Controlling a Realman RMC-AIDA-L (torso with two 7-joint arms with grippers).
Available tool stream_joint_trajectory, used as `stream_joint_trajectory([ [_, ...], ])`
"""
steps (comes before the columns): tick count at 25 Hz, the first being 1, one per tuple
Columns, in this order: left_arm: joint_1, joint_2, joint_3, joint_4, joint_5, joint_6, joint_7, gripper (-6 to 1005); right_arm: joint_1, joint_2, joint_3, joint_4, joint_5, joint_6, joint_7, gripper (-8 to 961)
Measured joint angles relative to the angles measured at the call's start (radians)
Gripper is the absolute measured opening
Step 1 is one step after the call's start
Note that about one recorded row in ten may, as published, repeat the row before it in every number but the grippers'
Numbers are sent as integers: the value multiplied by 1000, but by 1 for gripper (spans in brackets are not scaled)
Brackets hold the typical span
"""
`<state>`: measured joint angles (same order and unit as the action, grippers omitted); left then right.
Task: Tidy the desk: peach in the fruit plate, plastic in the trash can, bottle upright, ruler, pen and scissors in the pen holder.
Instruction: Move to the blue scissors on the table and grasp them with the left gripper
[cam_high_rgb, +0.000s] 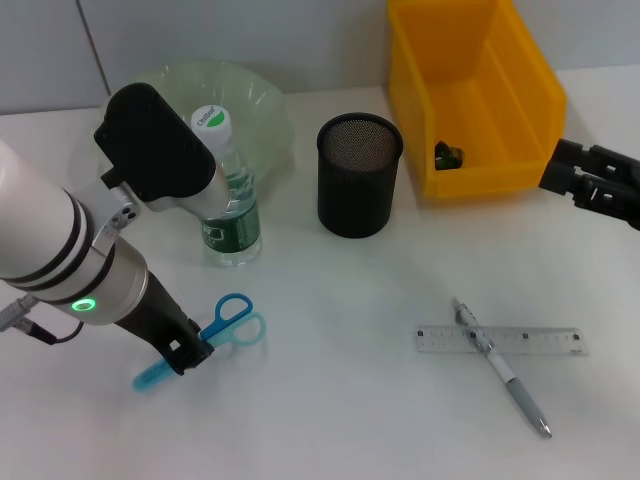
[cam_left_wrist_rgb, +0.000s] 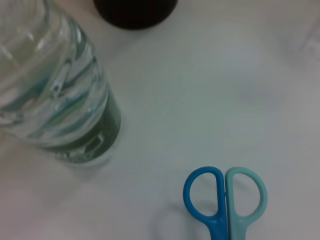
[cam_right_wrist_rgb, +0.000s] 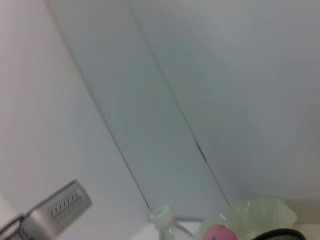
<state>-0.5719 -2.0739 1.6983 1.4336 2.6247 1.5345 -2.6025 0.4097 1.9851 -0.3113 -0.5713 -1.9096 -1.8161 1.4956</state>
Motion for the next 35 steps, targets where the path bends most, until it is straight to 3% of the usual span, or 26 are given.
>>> stream_joint_trajectory([
  [4,6,0,6,38,0,8,-20,219,-20,21,35,112,52,-6,-1,831],
  [6,8,0,10,56,0,10,-27,219,-45,55,39,160,81,-10,17,831],
  [7,8,0,13,66,0,11,-32,219,-45,55,39,160,81,-10,17,831],
  [11,8,0,18,112,0,17,-44,219,-76,90,65,255,95,-14,44,831],
  [26,0,-3,45,198,-13,-6,-47,220,-74,98,96,497,77,50,-21,831],
  [35,1,-3,58,218,-25,-31,-46,218,-78,99,94,575,76,119,-62,831],
])
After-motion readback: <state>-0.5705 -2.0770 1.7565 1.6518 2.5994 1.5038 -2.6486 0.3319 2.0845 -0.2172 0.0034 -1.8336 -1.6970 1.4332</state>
